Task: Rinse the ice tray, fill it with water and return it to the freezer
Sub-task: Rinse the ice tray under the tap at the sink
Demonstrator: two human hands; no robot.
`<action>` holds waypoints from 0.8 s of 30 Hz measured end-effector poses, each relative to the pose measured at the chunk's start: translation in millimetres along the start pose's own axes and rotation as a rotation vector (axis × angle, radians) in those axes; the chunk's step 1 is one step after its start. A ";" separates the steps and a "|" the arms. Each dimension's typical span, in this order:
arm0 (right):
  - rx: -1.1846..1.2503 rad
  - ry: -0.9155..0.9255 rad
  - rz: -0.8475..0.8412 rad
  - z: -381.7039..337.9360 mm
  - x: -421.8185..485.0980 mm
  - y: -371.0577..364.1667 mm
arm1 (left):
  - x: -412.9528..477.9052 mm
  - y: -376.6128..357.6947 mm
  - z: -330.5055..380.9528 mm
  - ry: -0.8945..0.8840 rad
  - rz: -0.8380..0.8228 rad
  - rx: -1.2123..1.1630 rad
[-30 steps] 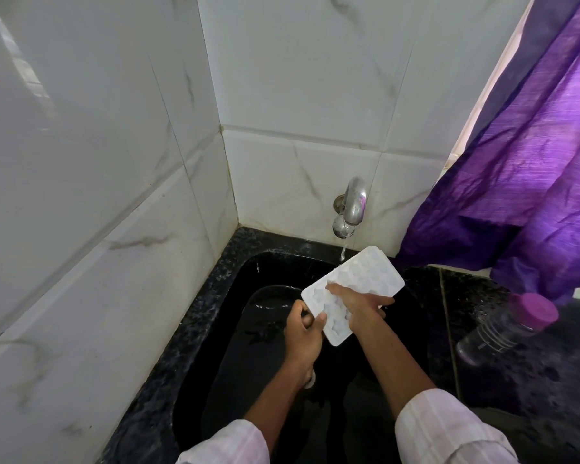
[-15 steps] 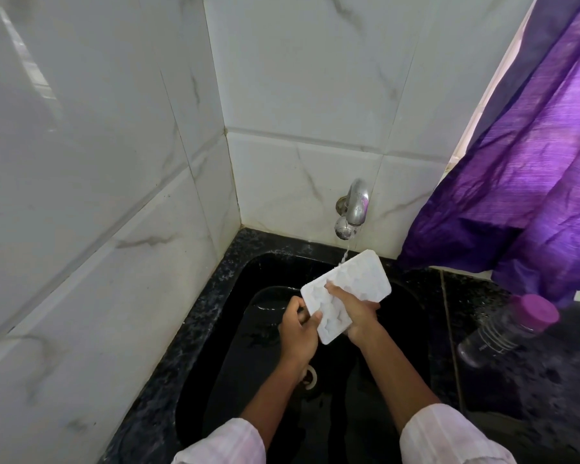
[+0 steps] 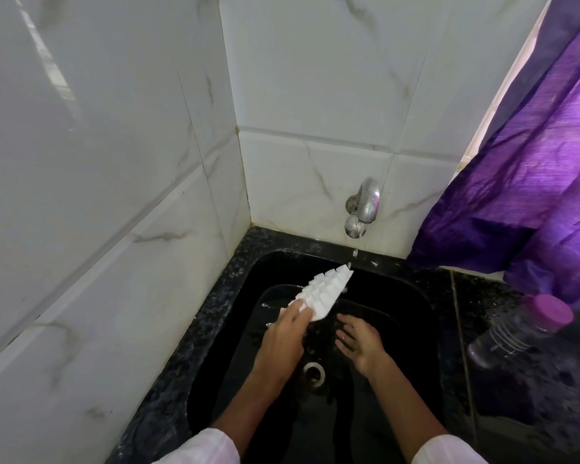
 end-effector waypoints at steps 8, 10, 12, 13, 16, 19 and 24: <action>0.024 0.001 0.014 5.6 0.8 -0.6 | -8.2 3.1 -7.0 0.380 0.112 -0.121; 0.031 0.014 0.003 1.4 1.5 0.2 | -1.9 2.2 -7.9 0.605 0.176 -0.261; 0.043 0.022 0.002 -3.6 1.5 -0.2 | 1.6 -4.3 -8.5 0.780 0.191 -0.379; 0.056 0.027 0.007 -6.2 1.1 -0.7 | 2.5 -9.1 -7.3 0.872 0.181 -0.447; 0.083 0.064 0.043 -14.2 1.6 -2.6 | 1.9 -28.5 -3.0 1.096 0.171 -0.763; 0.084 0.105 0.065 -20.8 3.5 -3.8 | 9.6 -37.2 13.4 1.212 0.175 -1.036; 0.082 0.174 0.091 -33.2 -0.5 -7.1 | 24.9 -43.8 38.0 1.258 0.119 -1.214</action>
Point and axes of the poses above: each hand's wrist, its own x-axis towards the middle knuckle, its own y-axis out of the back of the hand, z = x × y, the point moved 1 cm from there along x, towards the middle knuckle, and after that the axes turned 8 degrees about z, right-handed, at the moved point
